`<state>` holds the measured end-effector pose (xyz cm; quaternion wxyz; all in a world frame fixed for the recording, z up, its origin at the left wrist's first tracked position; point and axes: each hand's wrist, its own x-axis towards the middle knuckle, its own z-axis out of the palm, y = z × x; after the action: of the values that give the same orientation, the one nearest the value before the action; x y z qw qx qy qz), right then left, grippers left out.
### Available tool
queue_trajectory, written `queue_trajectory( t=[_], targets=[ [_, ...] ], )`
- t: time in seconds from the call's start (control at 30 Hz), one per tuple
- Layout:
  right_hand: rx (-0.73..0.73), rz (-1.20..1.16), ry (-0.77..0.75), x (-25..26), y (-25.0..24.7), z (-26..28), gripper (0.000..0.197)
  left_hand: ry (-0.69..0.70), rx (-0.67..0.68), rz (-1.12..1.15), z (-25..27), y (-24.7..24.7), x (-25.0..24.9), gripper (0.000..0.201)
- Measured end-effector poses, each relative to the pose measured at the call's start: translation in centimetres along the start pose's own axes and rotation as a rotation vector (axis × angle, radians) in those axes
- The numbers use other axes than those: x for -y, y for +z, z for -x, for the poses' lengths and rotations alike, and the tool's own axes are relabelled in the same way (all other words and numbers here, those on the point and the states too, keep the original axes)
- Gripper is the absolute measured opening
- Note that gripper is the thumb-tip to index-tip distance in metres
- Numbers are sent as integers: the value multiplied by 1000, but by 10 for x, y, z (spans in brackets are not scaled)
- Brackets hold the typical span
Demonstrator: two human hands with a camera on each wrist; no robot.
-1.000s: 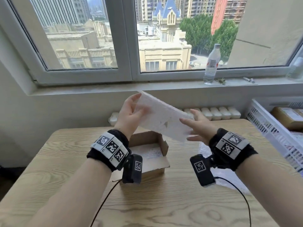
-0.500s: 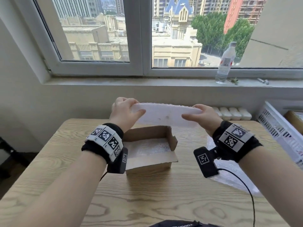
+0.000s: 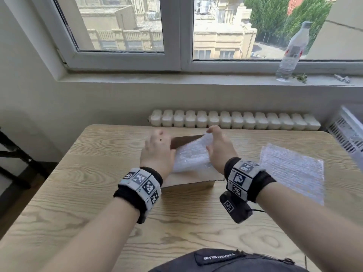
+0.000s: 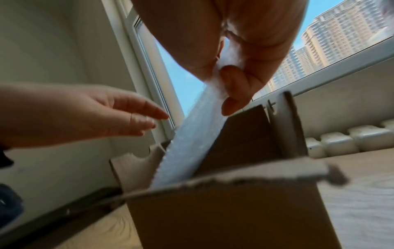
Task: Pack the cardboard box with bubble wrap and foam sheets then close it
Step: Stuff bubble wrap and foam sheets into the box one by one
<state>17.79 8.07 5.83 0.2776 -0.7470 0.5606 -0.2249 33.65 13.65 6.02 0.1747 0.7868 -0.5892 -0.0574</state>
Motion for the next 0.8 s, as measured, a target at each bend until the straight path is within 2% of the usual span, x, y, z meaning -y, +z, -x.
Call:
queue_trajectory(
  t=[0.1,0.23,0.3,0.37,0.4,0.47,0.5,0.57,0.63,0.8],
  targets=[
    [43,98,3,-1,23,-7,39,139,173,-39,9,25,-3,42],
    [130,254,31,-6,32,-14,38,84,449,-150,12,52,-3,63],
    [196,341,31,-8,31,-17,38,60,534,-193,11,58,-6,68],
    [226,413,-4,-7,32,-14,35,61,569,-229,9,61,-8,71],
    [219,500,-38,-7,32,-14,41,62,575,-243,8,63,-8,71],
    [186,708,-147,-6,32,-11,66,50,580,-261,5,66,-9,72],
    [183,758,-200,-5,32,-8,67,39,582,-268,3,68,-9,72],
    [234,761,-259,-4,34,-4,46,15,591,-277,1,69,-9,71],
    [298,706,-176,-5,40,-1,34,1,604,-262,-1,69,-7,71],
    [418,578,71,-6,58,-7,37,-7,661,-213,-10,70,3,74]
  ],
)
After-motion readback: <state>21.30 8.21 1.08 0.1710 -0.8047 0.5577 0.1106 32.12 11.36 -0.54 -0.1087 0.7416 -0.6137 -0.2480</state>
